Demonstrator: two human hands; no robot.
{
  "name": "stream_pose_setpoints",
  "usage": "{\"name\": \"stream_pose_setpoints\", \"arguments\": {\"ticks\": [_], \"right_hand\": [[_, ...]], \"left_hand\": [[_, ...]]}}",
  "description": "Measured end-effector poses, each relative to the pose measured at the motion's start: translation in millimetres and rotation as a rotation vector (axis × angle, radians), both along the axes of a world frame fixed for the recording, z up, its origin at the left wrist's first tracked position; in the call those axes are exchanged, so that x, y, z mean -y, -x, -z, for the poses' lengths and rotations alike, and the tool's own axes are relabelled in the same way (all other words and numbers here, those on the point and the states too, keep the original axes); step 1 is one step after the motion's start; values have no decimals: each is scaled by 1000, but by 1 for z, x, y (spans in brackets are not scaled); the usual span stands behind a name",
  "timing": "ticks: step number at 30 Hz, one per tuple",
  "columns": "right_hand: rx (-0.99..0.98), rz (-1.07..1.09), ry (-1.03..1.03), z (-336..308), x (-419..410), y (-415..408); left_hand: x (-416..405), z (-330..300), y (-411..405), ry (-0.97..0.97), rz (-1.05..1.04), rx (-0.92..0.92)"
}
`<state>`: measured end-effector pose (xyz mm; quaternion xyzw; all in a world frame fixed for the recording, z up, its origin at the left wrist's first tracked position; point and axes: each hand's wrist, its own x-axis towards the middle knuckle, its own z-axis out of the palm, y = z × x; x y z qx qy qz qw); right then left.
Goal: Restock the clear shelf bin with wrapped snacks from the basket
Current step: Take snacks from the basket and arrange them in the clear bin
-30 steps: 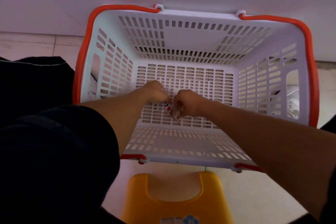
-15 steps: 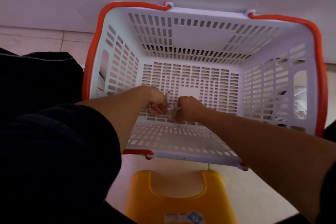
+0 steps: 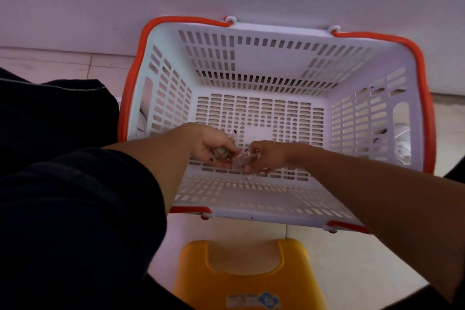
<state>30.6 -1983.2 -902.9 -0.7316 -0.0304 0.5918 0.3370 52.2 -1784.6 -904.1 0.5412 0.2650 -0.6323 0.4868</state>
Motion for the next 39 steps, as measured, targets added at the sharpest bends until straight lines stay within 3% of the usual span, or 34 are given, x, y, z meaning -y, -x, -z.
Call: {"name": "stream_pose_setpoints", "arguments": {"ticks": [3, 7, 15, 23, 26, 29, 35, 39], "right_hand": [[-230, 337, -160, -33, 18, -8], [-318, 566, -385, -103, 32, -23], [-187, 911, -714, -255, 54, -27], [41, 974, -890, -354, 35, 11], [161, 937, -973, -387, 17, 5], [419, 908, -891, -419, 7, -23], [802, 735, -598, -470, 31, -95], [806, 676, -560, -457, 54, -126]], "left_hand": [[-2, -26, -12, 90, -197, 26], [10, -84, -24, 205, -307, 173], [59, -215, -23, 532, -503, 479], [57, -343, 4, 554, -202, 852], [55, -386, 1, 515, -251, 1012], [59, -429, -23, 498, -347, 1124], [57, -473, -86, 568, -414, 1077], [59, -455, -110, 672, -344, 989]]}}
